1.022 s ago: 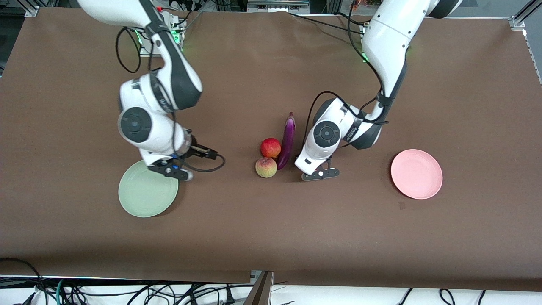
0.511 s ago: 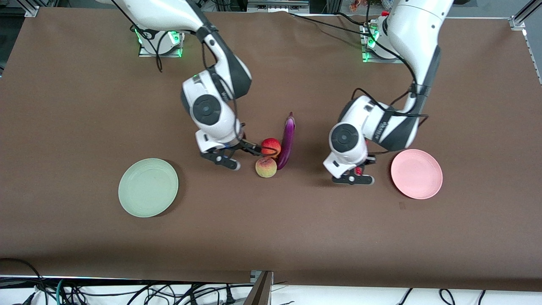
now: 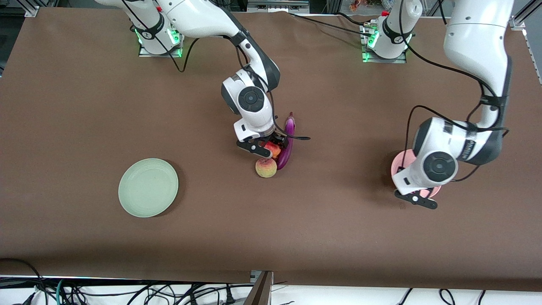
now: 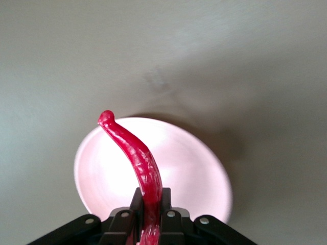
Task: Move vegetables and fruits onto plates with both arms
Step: 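Lower the chili onto the pink plate and open the left gripper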
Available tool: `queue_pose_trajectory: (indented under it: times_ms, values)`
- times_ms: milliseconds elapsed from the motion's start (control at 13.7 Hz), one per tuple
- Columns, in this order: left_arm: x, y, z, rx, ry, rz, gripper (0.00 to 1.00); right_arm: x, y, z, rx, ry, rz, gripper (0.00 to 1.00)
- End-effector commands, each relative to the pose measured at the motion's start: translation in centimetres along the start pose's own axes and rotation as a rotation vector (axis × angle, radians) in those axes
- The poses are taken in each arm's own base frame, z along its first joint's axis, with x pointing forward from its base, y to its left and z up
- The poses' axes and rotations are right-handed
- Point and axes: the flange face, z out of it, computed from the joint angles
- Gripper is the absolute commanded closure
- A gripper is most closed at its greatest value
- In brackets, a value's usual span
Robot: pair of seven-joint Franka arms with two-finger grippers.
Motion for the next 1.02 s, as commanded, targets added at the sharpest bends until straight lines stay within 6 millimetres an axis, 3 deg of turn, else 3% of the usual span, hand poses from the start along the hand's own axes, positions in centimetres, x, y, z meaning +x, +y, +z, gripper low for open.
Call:
queue_pose_trajectory:
  times_ms: [0, 73, 146, 219, 292, 511, 657, 949]
  values:
    - [0.0, -1.0, 2.1, -0.042, 0.029, 0.088, 0.92, -0.8, -0.7, 0.9, -0.009, 0.014, -0.024, 0.0]
    - [-0.2, -1.0, 2.8, -0.062, 0.028, 0.078, 0.91, -0.8, -0.6, 1.0, -0.017, 0.022, -0.035, 0.0]
    - [-0.2, -0.9, 3.0, -0.08, 0.033, 0.067, 0.59, -0.9, -0.6, 1.1, -0.021, 0.026, -0.042, 0.0]
    - [-0.2, -0.8, 3.0, -0.09, 0.034, 0.06, 0.13, -0.9, -0.6, 1.2, -0.023, 0.026, -0.042, 0.0]
    - [-0.2, -0.8, 3.0, -0.09, 0.034, 0.06, 0.0, -0.8, -0.5, 1.3, -0.025, 0.027, -0.046, 0.0]
    - [-0.2, -0.7, 2.9, -0.093, 0.034, 0.058, 0.0, -0.8, -0.5, 1.3, -0.023, 0.026, -0.043, 0.0]
    - [0.1, 0.9, 1.7, -0.144, 0.045, 0.046, 0.0, -0.7, -0.5, 1.3, -0.023, 0.027, -0.042, 0.06]
    - [0.9, 5.3, -1.5, -0.237, 0.064, 0.075, 0.0, 0.1, -0.2, 1.1, -0.022, 0.031, -0.041, 0.53]
